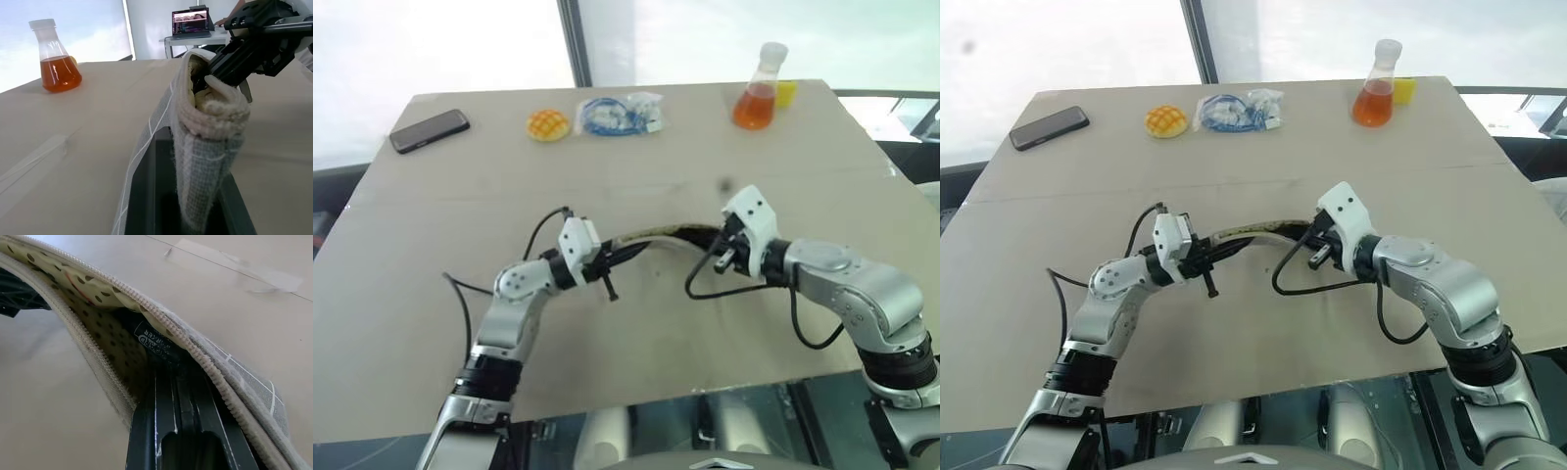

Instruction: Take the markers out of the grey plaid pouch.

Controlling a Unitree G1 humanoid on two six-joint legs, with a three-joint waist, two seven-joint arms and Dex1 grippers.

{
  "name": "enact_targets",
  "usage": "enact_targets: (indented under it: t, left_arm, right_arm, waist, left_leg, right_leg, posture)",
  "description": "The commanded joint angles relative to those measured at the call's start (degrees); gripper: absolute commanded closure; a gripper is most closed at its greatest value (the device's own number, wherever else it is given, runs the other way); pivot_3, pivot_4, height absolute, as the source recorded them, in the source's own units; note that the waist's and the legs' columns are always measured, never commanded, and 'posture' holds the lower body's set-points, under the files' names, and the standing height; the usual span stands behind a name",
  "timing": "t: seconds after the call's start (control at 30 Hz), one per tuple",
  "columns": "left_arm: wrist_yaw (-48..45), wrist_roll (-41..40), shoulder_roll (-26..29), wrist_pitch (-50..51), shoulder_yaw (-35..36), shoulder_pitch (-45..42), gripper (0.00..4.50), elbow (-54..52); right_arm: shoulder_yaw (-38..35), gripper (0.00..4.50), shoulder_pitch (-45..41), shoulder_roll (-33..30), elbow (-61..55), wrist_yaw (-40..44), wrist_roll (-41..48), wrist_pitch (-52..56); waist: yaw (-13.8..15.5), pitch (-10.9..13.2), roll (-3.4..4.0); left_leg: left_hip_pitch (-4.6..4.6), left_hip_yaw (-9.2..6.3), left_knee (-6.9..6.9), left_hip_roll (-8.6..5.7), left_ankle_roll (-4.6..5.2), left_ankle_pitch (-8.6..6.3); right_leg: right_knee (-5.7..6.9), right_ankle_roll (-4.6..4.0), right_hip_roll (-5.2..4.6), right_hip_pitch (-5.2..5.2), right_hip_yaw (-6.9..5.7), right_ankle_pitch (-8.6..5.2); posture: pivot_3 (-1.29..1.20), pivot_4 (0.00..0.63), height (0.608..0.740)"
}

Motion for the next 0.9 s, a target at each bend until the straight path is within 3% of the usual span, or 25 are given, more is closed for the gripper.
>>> enact_targets:
  t: [0.03, 0.13, 0.23, 0.3, 0.57, 0.8, 0.9]
  left_arm:
    - [-1.8, -6.3, 0.2, 7.1, 0.5, 0.6, 4.5, -5.7]
    - [-3.0, -10.2, 0.5, 13.9, 1.2, 0.8, 4.5, -6.1]
    - [-3.9, -11.7, 0.6, 17.6, 1.7, 1.0, 4.5, -4.3]
    - [-3.7, -13.1, 0.1, 20.5, 2.4, 0.9, 4.5, -3.0]
    - [-4.0, -15.1, -1.1, 26.5, 4.0, -0.6, 4.5, 0.3]
    - [-5.6, -14.7, -1.8, 28.6, 2.8, -0.4, 4.5, -0.6]
    - [-5.6, -14.6, -2.2, 29.2, 2.5, 0.3, 4.5, -1.6]
  right_arm:
    - [9.6, 4.42, -2.9, -5.9, 0.8, 5.5, -8.5, -7.6]
    - [13.2, 4.42, -4.9, -12.3, -1.8, 13.5, -11.0, -11.9]
    - [17.2, 3.19, -6.1, -16.9, -2.0, 15.9, -17.9, -16.2]
    - [20.5, 2.96, -6.2, -18.0, -1.2, 17.1, -22.5, -19.7]
    - [25.0, 2.96, -9.0, -10.1, 7.5, 17.2, -33.0, -24.9]
    - [26.3, 2.96, -12.4, 5.3, 32.9, 4.5, -43.3, -40.0]
    - [26.0, 2.96, -12.4, 9.0, 42.1, 1.6, -45.5, -46.9]
  waist:
    - [-0.1, 0.0, 0.02]
    - [0.1, 0.0, 0.02]
    - [0.0, 0.0, 0.02]
    - [0.0, 0.0, 0.01]
    - [-0.1, 0.0, 0.0]
    - [-0.4, 0.0, -0.06]
    - [-0.8, 0.0, -0.06]
  left_leg:
    - [0.0, 0.01, 0.01, 0.0, 0.0, 0.0]
    - [-0.01, 0.0, 0.01, -0.01, 0.0, 0.0]
    - [-0.01, 0.0, 0.0, -0.01, 0.0, 0.0]
    - [0.0, -0.01, 0.01, 0.0, 0.0, 0.0]
    - [0.02, 0.01, 0.07, 0.03, -0.02, 0.01]
    - [0.03, 0.01, 0.07, 0.04, -0.03, 0.01]
    - [0.01, 0.01, 0.05, 0.04, -0.03, 0.02]
  right_leg:
    - [0.0, 0.0, 0.0, 0.0, 0.0, -0.03]
    - [-0.03, -0.18, -0.03, -0.01, 0.01, -0.14]
    - [-0.02, -0.17, -0.01, -0.02, 0.02, -0.14]
    - [-0.03, -0.17, 0.01, -0.01, 0.01, -0.14]
    - [0.0, -0.17, 0.06, -0.01, 0.02, -0.14]
    - [0.03, -0.17, 0.09, -0.01, 0.03, -0.13]
    - [0.03, -0.03, 0.09, -0.01, 0.03, 0.03]
  posture:
    - [0.0, 0.15, 0.74]
    - [0.0, 0.15, 0.74]
    - [0.0, 0.15, 0.74]
    - [0.0, 0.15, 0.74]
    - [0.0, 0.15, 0.74]
    - [0.0, 0.15, 0.74]
    - [0.0, 0.15, 0.74]
